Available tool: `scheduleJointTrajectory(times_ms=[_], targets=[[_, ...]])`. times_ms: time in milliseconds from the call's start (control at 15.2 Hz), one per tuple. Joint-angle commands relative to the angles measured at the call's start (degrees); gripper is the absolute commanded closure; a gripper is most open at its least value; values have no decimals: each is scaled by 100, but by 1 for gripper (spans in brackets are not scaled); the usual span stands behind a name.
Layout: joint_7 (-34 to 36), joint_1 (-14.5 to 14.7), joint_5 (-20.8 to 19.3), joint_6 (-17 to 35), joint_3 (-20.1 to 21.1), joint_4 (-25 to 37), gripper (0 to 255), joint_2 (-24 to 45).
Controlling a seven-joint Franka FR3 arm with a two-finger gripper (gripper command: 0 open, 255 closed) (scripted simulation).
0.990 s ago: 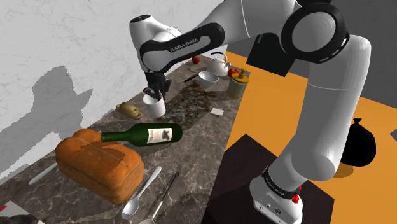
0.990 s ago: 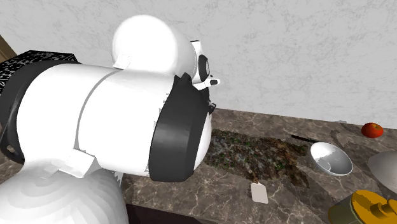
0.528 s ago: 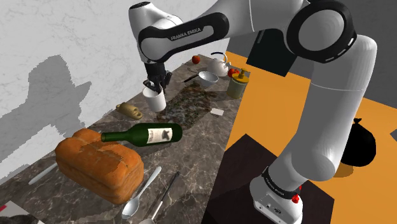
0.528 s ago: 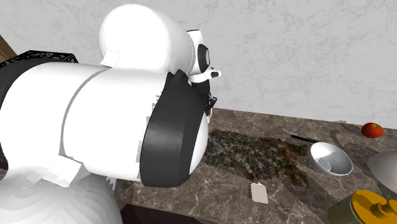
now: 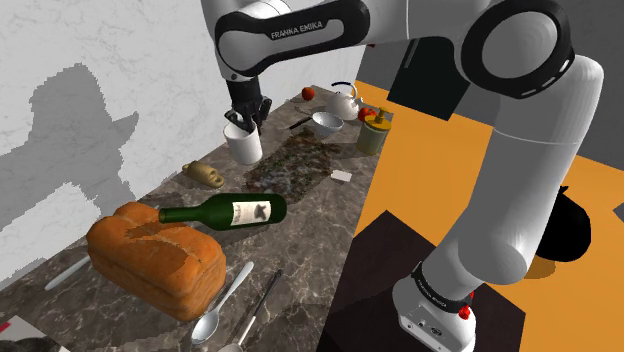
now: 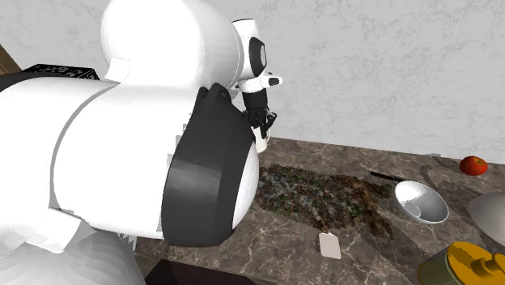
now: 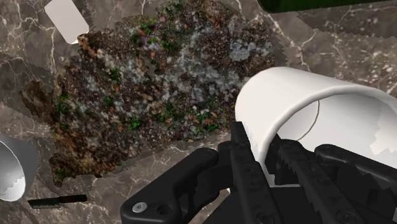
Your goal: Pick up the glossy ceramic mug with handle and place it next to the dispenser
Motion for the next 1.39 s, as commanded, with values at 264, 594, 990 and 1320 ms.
scheduleJointTrajectory(times_ms=[264, 594, 990, 1320], targets=[[-109, 5, 51, -393, 14, 312, 255, -99], [-191, 21, 80, -745, 24, 626, 255, -148], [-286, 49, 95, -1187, 35, 1064, 255, -163], [-362, 83, 91, -1574, 41, 1488, 255, -134]])
